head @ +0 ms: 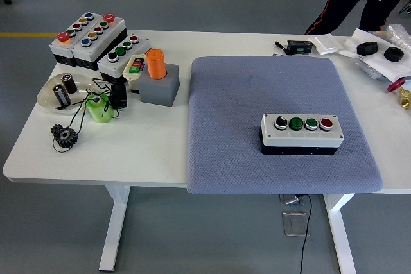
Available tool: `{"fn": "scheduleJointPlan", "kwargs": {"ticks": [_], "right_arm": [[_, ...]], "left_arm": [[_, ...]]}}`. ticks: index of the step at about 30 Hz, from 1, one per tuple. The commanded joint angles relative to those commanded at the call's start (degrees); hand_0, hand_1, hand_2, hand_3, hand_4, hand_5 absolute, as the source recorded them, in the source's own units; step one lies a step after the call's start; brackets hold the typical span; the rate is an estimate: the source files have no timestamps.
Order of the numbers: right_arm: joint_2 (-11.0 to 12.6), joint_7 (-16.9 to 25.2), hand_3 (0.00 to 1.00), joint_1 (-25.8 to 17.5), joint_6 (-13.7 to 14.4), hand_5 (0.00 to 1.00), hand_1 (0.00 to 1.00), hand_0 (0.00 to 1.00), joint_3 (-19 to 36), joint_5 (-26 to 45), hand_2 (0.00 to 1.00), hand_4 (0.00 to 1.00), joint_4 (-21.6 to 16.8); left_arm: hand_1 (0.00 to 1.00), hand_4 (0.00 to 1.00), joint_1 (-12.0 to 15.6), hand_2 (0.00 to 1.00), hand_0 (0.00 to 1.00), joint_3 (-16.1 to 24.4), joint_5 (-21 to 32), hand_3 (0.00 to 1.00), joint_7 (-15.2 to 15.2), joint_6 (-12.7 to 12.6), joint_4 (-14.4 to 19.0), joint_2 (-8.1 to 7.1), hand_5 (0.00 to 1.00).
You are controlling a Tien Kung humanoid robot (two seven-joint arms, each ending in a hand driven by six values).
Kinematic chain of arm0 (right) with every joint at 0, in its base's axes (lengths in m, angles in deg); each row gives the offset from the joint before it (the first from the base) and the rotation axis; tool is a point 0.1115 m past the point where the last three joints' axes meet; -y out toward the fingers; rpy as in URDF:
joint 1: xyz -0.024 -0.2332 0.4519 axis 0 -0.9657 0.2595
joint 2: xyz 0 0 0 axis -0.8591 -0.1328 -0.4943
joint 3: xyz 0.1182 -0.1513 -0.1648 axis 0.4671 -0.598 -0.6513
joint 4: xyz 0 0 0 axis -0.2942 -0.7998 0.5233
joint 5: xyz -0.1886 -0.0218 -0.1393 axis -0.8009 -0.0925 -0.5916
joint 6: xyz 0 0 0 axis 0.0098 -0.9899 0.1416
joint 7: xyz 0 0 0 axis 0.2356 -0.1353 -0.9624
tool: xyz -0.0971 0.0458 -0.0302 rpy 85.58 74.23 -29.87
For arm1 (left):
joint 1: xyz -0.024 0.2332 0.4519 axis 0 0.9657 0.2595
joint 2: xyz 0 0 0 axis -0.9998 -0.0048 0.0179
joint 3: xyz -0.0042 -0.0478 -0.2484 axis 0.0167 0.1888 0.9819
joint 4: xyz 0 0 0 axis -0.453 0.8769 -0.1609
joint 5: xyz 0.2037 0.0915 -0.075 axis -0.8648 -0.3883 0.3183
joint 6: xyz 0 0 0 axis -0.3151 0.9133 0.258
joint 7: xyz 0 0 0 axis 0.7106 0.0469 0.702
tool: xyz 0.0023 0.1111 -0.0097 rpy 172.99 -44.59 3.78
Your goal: Pick up the button,place it on the desk,press the button,press the button
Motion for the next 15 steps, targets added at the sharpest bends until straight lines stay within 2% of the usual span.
{"fn": "scheduleJointPlan", "kwargs": {"ticks": [3,5,6,11,12,14,15], "right_arm": [[-0.03,-0.37,0.833,-0.06,-0.35,0.78,0.833,0.937,-0.4,1.13,0.841,0.576,-0.09],[-0.08,-0.43,0.833,-0.11,-0.46,0.78,0.833,0.937,-0.74,1.67,0.841,0.576,-0.03],[-0.08,-0.44,0.831,-0.12,-0.49,0.815,0.821,0.918,-0.79,1.78,0.836,0.558,-0.02],[0.07,-1.25,0.831,-0.67,-0.59,0.815,0.821,0.918,-1.06,2.43,0.836,0.558,-0.35],[0.17,-1.83,0.777,-0.75,-0.49,0.834,0.731,0.816,-1.13,2.79,0.744,0.507,-0.47],[0.89,-5.0,0.777,-0.85,1.97,0.834,0.731,0.816,-1.63,4.56,0.744,0.507,-1.22],[1.55,-6.99,0.777,-0.64,3.78,0.834,0.731,0.816,-1.81,3.18,0.744,0.507,-1.6]], "left_arm": [[0.741,0.41,0.03,0.758,0.681,-0.98,1.22,0.601,-0.35,0.09,0.0,0.06,0.998],[0.741,0.41,0.11,0.758,0.681,0.01,0.19,0.601,-0.19,0.01,0.0,0.1,0.998],[0.741,0.411,0.12,0.758,0.679,0.16,0.02,0.6,-0.16,-0.01,0.0,0.11,0.998],[0.741,0.411,0.45,0.758,0.679,-0.46,0.36,0.6,-0.04,-0.06,0.0,0.15,0.998],[0.74,0.412,0.51,0.758,0.678,-0.89,0.68,0.6,-0.05,-0.04,0.0,0.15,0.998],[0.74,0.412,0.62,0.758,0.678,-2.16,1.69,0.6,-0.07,0.01,0.0,0.16,0.998],[0.74,0.412,0.69,0.758,0.678,-2.49,1.9,0.6,0.02,0.01,0.0,0.16,0.998]]}}
